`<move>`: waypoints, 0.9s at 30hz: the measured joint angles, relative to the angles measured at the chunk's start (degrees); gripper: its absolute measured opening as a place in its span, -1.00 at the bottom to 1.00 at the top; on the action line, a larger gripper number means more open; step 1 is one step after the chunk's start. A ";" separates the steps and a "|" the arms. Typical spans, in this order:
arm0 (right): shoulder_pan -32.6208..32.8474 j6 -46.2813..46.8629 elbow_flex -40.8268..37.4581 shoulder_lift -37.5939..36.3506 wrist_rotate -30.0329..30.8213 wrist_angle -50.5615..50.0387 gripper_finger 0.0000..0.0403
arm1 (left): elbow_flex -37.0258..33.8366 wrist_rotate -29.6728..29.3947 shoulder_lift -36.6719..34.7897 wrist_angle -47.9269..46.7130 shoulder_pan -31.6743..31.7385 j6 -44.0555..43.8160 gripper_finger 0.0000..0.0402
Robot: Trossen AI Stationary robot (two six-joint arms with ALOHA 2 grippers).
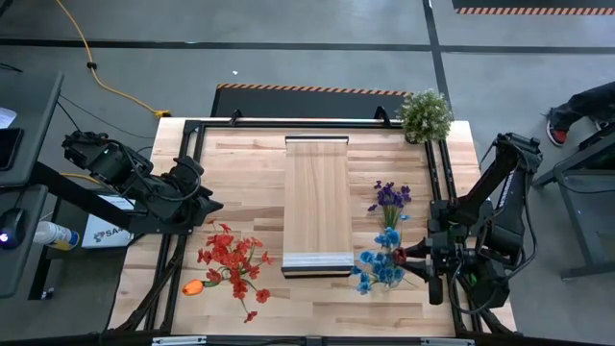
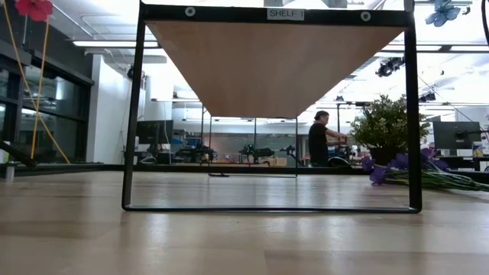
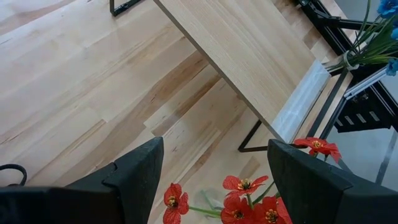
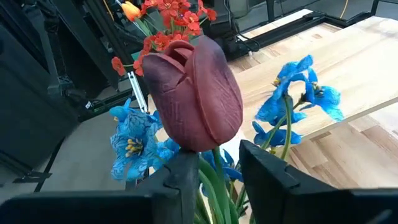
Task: Pick and place flowers into a vace then onto a shelf
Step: Put the red flower into the right transparent vase, then put the violet flowers into the right transparent vase
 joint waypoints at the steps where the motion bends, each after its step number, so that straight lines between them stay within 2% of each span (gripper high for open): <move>1: 0.00 -0.02 0.00 0.00 0.01 0.26 -0.45 | 0.00 0.00 0.00 0.00 0.01 0.00 0.60; 13: 1.25 -0.01 0.00 -2.40 -1.93 2.16 -0.43 | 0.00 0.27 0.00 0.00 0.01 0.01 0.60; 20: 0.74 4.21 0.00 -2.38 -9.63 1.66 -0.43 | 0.00 0.26 0.00 0.00 -0.01 0.01 0.59; 27: 2.01 4.88 0.00 -2.68 -9.33 2.00 -0.43 | 0.00 0.22 0.00 0.00 -0.01 0.30 0.59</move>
